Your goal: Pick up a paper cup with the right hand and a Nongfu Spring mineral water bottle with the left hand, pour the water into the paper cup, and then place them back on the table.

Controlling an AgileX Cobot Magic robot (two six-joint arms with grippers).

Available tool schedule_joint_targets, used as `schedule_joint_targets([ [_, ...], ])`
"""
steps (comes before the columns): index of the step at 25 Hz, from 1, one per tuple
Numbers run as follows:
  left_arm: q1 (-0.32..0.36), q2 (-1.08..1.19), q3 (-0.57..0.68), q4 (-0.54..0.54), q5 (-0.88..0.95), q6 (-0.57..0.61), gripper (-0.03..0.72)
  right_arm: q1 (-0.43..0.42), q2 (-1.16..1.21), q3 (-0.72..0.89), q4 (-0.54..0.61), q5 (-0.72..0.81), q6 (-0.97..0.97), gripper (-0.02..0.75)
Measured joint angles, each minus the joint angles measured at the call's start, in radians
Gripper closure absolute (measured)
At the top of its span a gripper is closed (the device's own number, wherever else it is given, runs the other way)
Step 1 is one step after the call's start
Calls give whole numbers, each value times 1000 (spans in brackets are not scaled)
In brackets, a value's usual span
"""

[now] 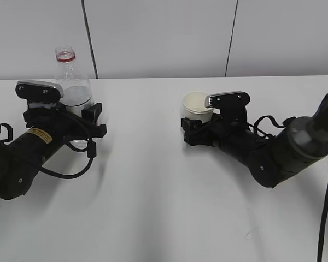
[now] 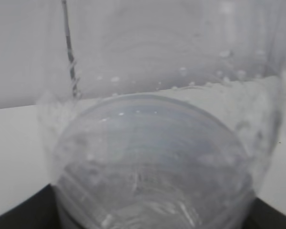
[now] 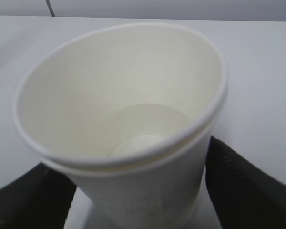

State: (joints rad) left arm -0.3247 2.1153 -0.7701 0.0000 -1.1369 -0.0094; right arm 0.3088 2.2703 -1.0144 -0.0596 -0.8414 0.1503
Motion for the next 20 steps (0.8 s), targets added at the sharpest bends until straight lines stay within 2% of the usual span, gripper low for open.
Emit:
schedule_joint_targets([
  [20, 0, 0, -1, 0, 0, -1, 271, 0, -90, 171, 0, -93, 10, 150],
])
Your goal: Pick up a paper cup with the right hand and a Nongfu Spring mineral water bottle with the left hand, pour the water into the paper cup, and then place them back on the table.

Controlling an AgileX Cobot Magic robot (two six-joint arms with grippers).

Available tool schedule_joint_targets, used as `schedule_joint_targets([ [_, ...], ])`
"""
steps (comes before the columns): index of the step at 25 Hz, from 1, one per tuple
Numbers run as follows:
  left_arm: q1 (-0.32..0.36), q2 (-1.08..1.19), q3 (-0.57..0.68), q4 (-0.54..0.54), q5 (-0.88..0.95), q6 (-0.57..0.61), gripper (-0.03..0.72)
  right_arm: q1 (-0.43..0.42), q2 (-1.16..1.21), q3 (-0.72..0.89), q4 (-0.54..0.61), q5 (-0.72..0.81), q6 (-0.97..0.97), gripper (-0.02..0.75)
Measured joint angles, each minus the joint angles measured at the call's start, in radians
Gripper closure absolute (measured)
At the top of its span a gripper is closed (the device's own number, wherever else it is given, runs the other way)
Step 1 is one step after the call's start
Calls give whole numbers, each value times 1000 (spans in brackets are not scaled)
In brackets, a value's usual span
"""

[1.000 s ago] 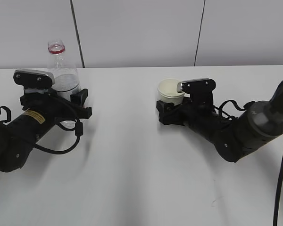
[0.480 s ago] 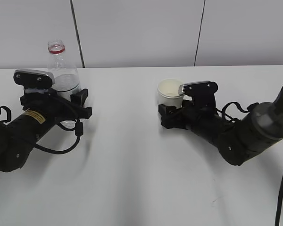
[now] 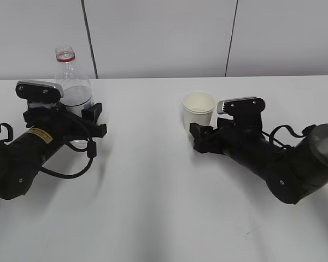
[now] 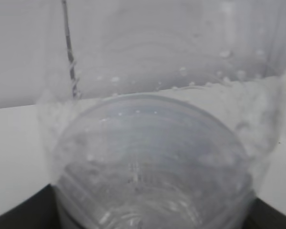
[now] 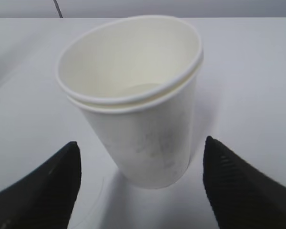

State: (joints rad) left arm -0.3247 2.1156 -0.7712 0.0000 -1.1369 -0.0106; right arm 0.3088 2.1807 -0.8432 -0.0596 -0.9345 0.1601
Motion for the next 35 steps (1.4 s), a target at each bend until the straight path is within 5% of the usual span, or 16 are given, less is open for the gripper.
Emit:
schedule_joint_targets([
  [9, 0, 0, 0, -23, 0, -3, 263, 0, -160, 201, 0, -29, -8, 151],
  [19, 0, -1, 0, -49, 12, -7, 118, 0, -299, 352, 31, -90, -99, 151],
  [35, 0, -219, 148, -46, 46, -7, 109, 0, -456, 465, 33, -90, -139, 152],
])
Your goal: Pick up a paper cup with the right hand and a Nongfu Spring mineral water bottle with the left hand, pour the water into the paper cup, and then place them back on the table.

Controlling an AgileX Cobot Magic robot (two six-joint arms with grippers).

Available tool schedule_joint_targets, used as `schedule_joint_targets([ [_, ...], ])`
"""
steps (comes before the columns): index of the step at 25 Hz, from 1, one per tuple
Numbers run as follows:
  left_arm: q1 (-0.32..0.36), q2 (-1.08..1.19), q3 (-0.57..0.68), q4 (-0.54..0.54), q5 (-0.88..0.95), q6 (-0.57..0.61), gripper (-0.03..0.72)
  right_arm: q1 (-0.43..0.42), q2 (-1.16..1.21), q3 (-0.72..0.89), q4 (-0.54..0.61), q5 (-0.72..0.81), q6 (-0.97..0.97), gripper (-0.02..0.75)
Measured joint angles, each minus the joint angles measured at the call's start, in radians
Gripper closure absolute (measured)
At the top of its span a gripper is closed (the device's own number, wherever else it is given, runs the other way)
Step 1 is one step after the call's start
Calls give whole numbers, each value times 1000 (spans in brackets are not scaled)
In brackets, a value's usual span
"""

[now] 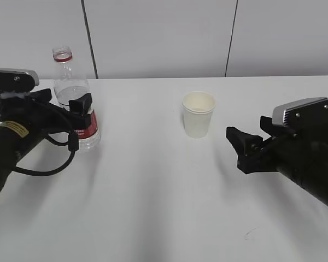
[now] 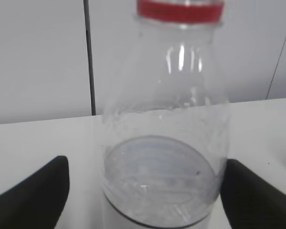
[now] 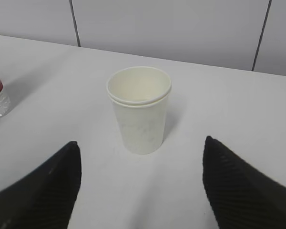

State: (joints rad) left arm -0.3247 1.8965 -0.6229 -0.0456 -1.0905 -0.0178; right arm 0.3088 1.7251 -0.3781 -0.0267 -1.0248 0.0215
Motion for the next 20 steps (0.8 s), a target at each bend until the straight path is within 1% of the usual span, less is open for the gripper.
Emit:
schedule_joint_targets([
  [4, 0, -76, 42, -2, 24, 0, 109, 0, -31, 15, -10, 8, -2, 152],
  [7, 0, -147, 50, -2, 107, 0, 109, 0, -50, 15, -54, 22, -2, 152],
  [15, 0, -365, 57, -2, 430, 0, 109, 0, -185, 19, -79, 167, -2, 152],
  [20, 0, -501, 59, -4, 669, 0, 109, 0, -286, 19, -79, 297, -4, 152],
])
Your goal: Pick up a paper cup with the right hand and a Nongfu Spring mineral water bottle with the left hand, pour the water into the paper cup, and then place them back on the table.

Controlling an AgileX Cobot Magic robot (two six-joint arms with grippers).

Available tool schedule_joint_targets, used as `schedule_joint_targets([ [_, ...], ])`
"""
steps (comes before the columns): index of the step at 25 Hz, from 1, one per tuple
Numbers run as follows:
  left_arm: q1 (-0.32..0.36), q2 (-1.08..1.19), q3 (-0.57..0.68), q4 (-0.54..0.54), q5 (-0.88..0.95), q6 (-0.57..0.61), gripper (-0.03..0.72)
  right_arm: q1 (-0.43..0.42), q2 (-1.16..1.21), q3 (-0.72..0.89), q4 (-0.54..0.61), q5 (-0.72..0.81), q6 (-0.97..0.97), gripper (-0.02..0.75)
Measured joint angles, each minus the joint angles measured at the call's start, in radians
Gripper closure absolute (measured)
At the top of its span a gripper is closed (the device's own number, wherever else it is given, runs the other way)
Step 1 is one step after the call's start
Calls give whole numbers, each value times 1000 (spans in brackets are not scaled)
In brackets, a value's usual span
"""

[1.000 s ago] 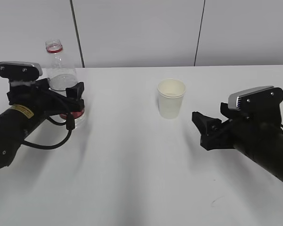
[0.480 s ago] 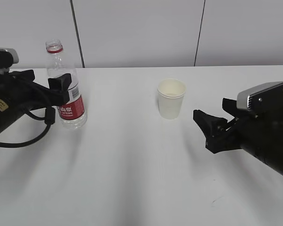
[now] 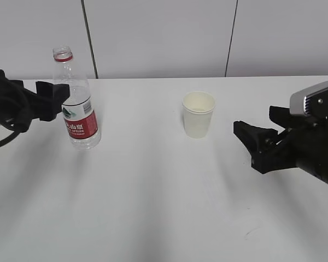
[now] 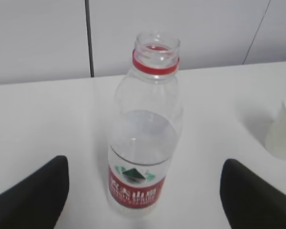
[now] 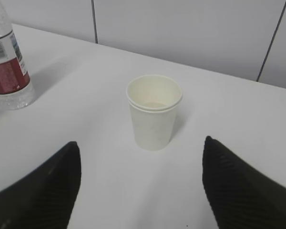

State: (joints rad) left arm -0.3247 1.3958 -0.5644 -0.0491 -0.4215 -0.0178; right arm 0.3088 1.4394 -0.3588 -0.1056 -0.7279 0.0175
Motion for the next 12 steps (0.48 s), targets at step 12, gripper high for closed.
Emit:
schedule_joint_targets([
  [12, 0, -154, -116, -8, 779, 0, 109, 0, -92, -2, -2, 364, 81, 152],
])
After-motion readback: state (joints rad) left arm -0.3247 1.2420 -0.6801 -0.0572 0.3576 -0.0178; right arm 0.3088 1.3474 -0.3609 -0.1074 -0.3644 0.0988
